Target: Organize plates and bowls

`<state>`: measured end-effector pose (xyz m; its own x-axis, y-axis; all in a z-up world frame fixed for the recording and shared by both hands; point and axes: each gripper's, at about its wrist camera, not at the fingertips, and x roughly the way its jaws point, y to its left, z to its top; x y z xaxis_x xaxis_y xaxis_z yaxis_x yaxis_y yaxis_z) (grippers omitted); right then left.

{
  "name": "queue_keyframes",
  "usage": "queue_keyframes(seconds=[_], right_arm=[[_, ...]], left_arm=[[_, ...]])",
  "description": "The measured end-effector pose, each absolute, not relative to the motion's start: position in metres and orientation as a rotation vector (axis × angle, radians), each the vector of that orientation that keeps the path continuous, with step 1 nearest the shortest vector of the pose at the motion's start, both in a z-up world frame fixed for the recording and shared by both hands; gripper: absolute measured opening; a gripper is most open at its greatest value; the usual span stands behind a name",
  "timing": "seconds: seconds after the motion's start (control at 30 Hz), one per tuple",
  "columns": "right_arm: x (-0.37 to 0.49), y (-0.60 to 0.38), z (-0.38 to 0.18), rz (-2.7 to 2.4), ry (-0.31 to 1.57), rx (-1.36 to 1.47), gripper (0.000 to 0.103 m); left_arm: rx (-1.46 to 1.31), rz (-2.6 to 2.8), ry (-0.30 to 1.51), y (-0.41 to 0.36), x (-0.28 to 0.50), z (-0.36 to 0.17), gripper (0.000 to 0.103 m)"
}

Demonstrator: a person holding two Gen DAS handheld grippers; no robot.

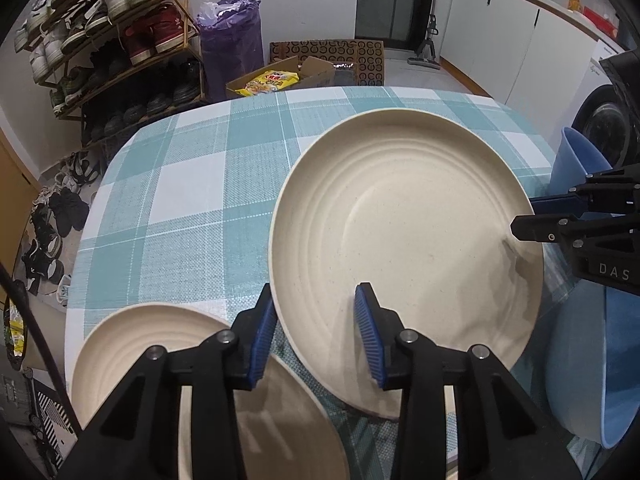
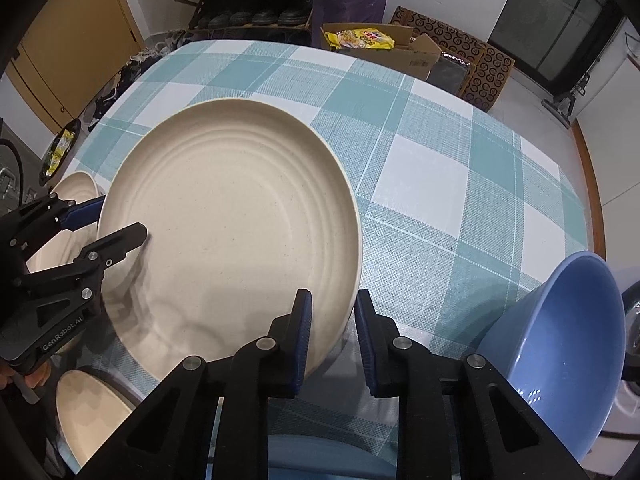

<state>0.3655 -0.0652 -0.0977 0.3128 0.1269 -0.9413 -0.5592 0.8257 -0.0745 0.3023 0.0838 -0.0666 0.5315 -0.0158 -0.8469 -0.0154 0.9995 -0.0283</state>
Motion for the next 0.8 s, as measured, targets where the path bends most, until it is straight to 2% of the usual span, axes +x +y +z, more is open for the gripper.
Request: queue_keyframes(seconds=[0.8], right_arm=[[0.323, -0.067, -0.042, 0.5, 1.0, -0.359, 0.019]], left_arm=[[-0.055, 0.039, 0.883, 0.092, 0.262, -0.022, 0.035]])
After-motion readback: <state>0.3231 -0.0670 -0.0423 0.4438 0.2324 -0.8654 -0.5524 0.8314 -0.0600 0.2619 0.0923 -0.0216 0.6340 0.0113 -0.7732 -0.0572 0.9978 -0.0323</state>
